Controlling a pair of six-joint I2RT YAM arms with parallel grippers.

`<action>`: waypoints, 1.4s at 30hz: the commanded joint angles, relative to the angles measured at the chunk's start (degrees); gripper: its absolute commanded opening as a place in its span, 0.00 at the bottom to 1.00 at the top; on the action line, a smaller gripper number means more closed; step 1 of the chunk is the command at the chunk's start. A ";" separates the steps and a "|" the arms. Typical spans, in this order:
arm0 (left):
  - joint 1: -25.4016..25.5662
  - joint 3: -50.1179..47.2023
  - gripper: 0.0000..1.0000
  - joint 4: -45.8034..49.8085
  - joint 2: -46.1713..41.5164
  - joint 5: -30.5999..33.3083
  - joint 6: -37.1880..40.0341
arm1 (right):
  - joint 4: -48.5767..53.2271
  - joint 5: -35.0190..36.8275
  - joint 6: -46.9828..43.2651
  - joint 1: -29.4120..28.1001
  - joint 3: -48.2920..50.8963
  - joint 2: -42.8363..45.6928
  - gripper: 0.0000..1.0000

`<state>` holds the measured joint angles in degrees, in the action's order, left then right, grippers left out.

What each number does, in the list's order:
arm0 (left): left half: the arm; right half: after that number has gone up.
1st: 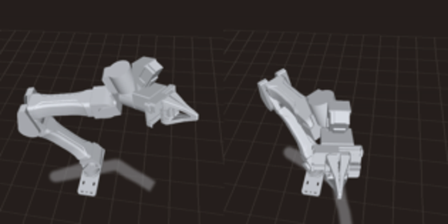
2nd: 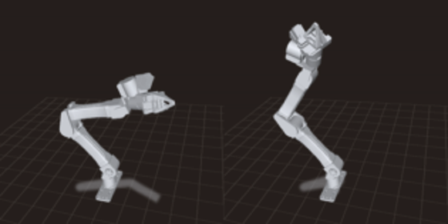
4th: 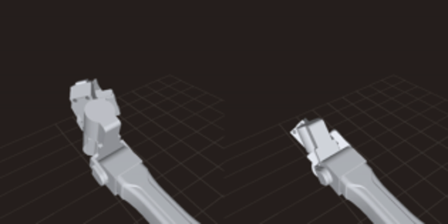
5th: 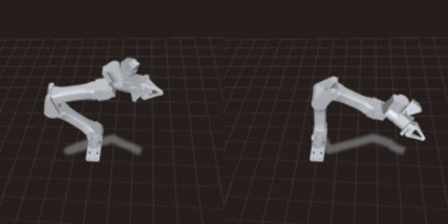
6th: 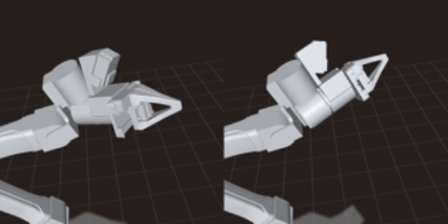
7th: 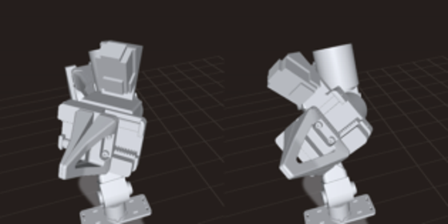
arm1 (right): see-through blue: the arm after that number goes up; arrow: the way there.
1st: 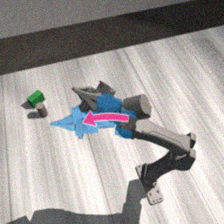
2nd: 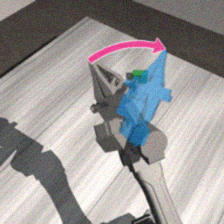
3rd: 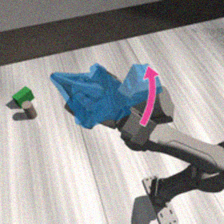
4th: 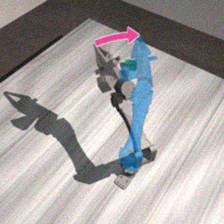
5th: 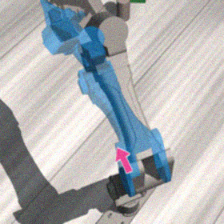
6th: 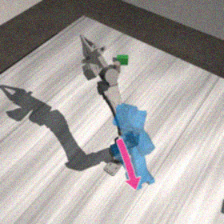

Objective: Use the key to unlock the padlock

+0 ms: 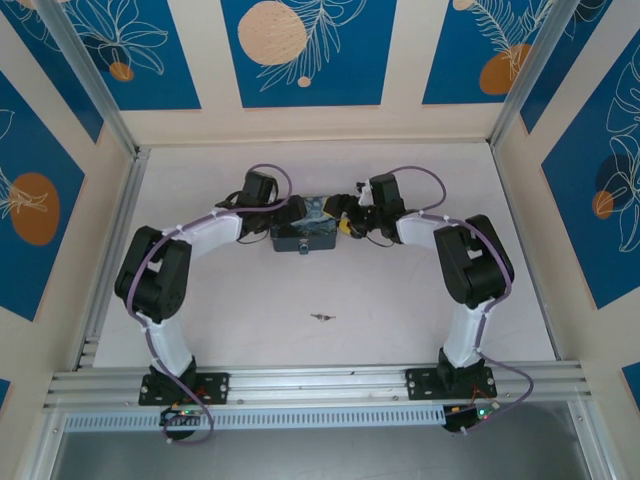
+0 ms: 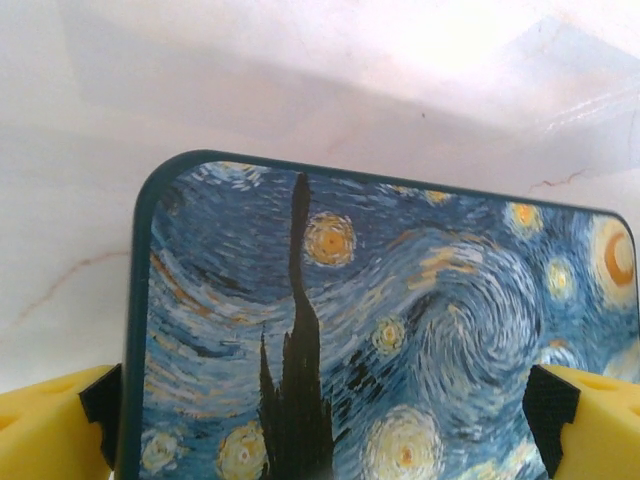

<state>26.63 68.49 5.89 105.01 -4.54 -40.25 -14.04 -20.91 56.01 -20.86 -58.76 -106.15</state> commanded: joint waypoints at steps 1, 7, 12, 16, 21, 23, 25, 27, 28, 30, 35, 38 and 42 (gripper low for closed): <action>3.68 -2.78 1.00 -3.54 -2.72 -1.93 -3.02 | -3.06 -1.23 1.21 -1.03 4.07 4.78 0.77; 6.10 -8.68 1.00 -6.54 -5.92 1.57 -6.88 | -3.79 0.59 1.64 -0.11 8.11 7.18 0.79; 7.05 -11.60 1.00 -7.38 -8.11 3.88 -9.14 | -4.16 0.05 2.59 0.94 6.96 6.27 0.80; 7.15 -11.17 1.00 -6.34 -8.56 4.81 -8.25 | -2.37 1.12 2.75 1.63 5.35 5.79 0.82; 6.84 -8.71 1.00 -2.66 -8.95 7.76 -5.01 | -0.59 10.27 3.79 3.42 10.49 11.72 0.84; 6.29 -8.15 1.00 -1.03 -9.82 9.03 -3.59 | -0.53 14.54 2.27 3.53 14.29 17.11 0.83; 5.58 -7.90 1.00 1.43 -11.22 9.92 -3.13 | 4.05 15.79 -0.87 3.20 15.53 21.95 0.81; 5.17 -7.67 1.00 3.75 -12.63 10.39 -2.02 | 9.32 16.07 -4.58 1.71 15.90 26.39 0.80; 5.07 -7.87 1.00 4.98 -13.42 10.73 -1.32 | 12.23 15.98 -7.07 0.59 15.84 28.30 0.80; 4.84 -8.72 1.00 6.78 -14.98 10.91 -0.84 | 17.90 16.29 -11.44 -1.82 15.76 30.99 0.79; 3.31 -14.63 1.00 7.18 -19.17 6.68 -4.29 | 29.36 16.31 -21.16 -10.55 16.84 34.80 0.71; 2.36 -19.33 1.00 5.58 -22.24 4.66 -7.80 | 32.59 16.86 -24.31 -16.05 17.75 34.80 0.65; 0.06 -25.30 1.00 2.54 -27.60 2.89 -12.45 | 37.27 19.74 -28.10 -22.72 15.90 31.81 0.58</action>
<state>28.34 45.89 9.91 81.01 0.97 -48.18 16.25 -3.77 33.76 -40.36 -41.98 -72.71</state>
